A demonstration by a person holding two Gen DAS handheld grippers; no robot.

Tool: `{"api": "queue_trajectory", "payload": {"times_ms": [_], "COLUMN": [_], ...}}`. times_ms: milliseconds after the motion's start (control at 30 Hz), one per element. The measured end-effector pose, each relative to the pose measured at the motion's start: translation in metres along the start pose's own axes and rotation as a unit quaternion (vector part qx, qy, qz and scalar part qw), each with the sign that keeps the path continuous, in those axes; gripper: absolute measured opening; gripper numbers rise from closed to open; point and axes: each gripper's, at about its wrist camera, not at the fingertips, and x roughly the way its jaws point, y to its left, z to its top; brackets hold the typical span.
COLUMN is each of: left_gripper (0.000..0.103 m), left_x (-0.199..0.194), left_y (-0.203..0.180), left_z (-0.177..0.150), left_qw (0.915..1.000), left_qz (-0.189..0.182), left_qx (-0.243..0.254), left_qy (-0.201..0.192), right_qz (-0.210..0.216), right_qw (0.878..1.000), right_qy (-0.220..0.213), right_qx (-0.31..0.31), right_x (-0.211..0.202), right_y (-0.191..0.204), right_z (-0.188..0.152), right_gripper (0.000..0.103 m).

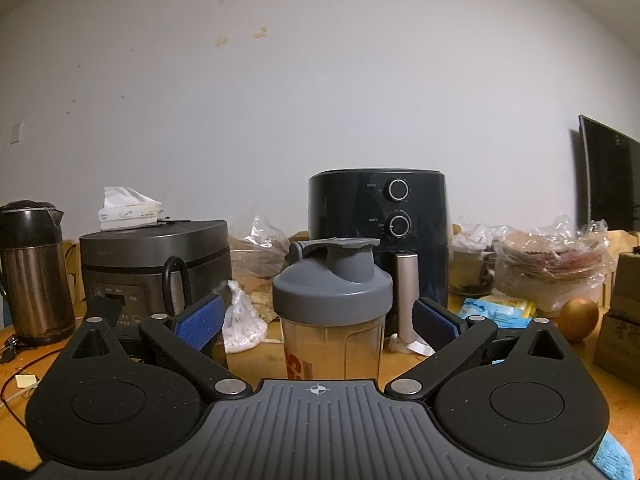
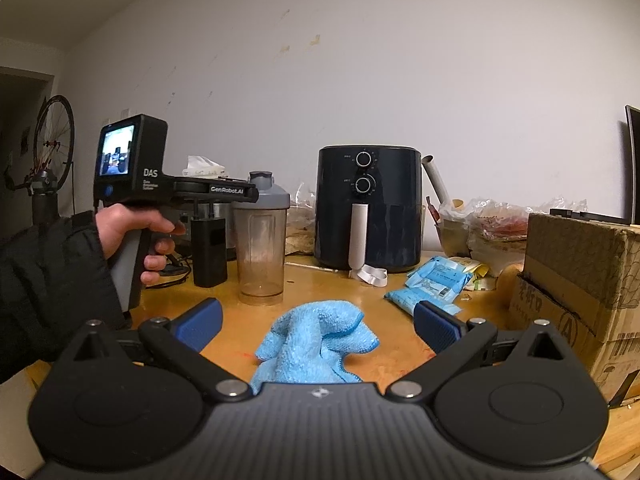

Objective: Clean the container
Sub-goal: 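Move the left tool to the shaker bottle and close on its grey lid, then lift the shaker bottle off the table with the left tool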

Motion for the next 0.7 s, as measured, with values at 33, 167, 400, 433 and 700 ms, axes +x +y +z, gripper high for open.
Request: {"api": "queue_trajectory", "payload": {"times_ms": [33, 167, 400, 433, 700], "left_gripper": [0.103, 0.103, 0.103, 0.103, 0.103], "left_x": [0.002, 0.008, 0.021, 0.023, 0.037], "left_y": [0.0, -0.001, -0.002, -0.002, -0.001], "left_z": [0.0, 0.0, -0.001, -0.001, -0.002], "left_qw": [1.0, 1.0, 1.0, 1.0, 0.9999], "left_qz": [0.0, -0.002, -0.007, -0.007, -0.014], "left_qx": [-0.001, -0.003, -0.003, -0.003, -0.006], "left_qy": [0.0, -0.002, -0.002, -0.002, 0.0], "right_qz": [0.001, 0.002, 0.0, 0.001, 0.009], "right_qw": [1.0, 1.0, 1.0, 1.0, 1.0], "right_qy": [0.0, 0.002, 0.007, 0.008, 0.014], "right_qx": [0.0, -0.001, 0.001, 0.002, 0.006], "right_x": [0.0, 0.0, 0.001, 0.001, 0.004], "right_y": [0.0, 0.002, 0.002, 0.002, 0.002], "right_z": [0.0, -0.001, -0.003, -0.003, -0.004], "right_gripper": [0.103, 0.103, 0.103, 0.103, 0.103]}}
